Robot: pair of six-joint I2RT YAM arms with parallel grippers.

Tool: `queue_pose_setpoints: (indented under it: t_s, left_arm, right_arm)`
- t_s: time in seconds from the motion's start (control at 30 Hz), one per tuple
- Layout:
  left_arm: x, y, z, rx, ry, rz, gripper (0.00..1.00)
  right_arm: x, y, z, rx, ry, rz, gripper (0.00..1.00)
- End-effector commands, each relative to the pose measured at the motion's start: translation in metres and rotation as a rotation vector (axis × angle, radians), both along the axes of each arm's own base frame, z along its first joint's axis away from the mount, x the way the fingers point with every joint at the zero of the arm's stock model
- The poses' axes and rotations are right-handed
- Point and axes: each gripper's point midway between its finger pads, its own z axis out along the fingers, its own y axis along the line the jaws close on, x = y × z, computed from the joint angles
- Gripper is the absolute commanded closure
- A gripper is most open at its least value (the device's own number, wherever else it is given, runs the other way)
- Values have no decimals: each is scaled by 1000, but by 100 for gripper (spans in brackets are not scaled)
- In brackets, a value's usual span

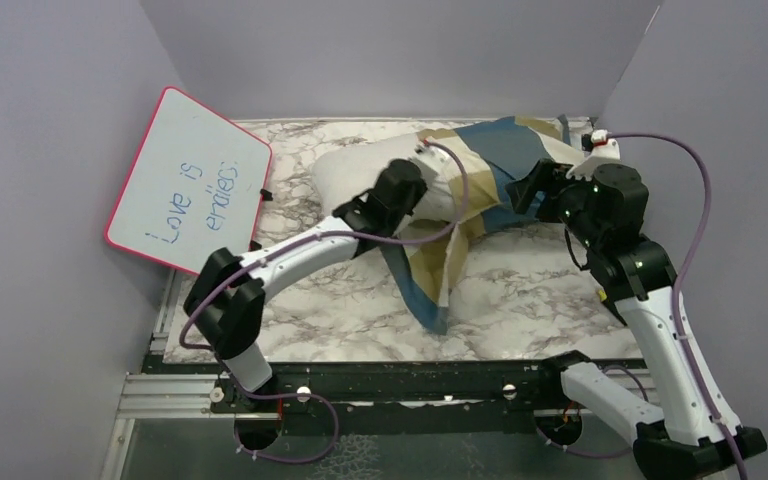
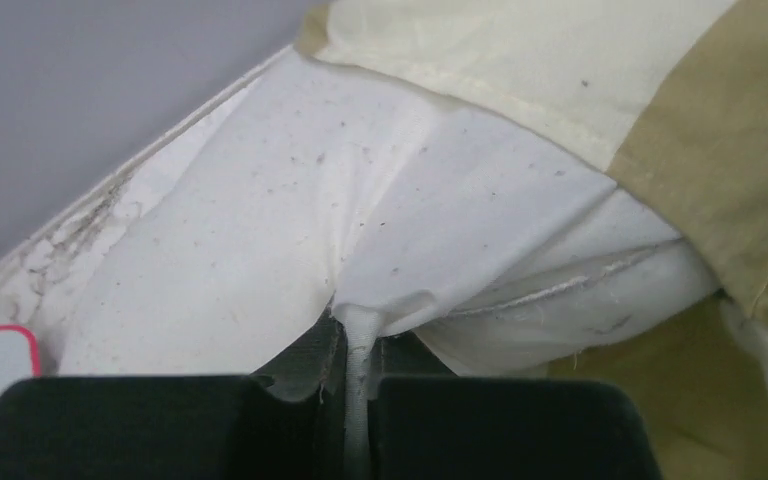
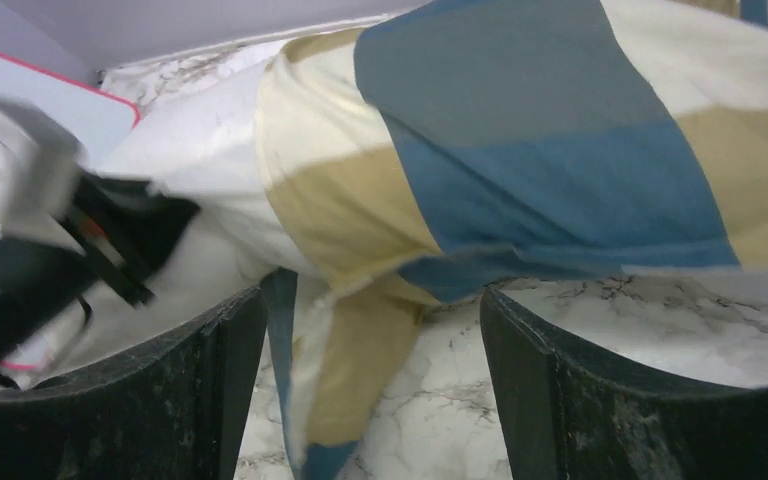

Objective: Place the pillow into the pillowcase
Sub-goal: Stuff the pillow into the pillowcase.

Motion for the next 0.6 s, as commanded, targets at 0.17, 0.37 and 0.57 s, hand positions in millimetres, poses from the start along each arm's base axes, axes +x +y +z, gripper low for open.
queue_pose_setpoints:
  t_s: [0.17,0.37,0.57]
  left_arm:
    - [22,-3,128,-768,227,88,100]
    - [18,-11,129,-890,333,87,100]
    - [20,-14,122,-921,373,106,100]
  right_arm:
    - [-11,59,-62,119,102,319,23]
    - [9,81,-95,219,132,364,16]
    - [27,81,-107,143,140,340,13]
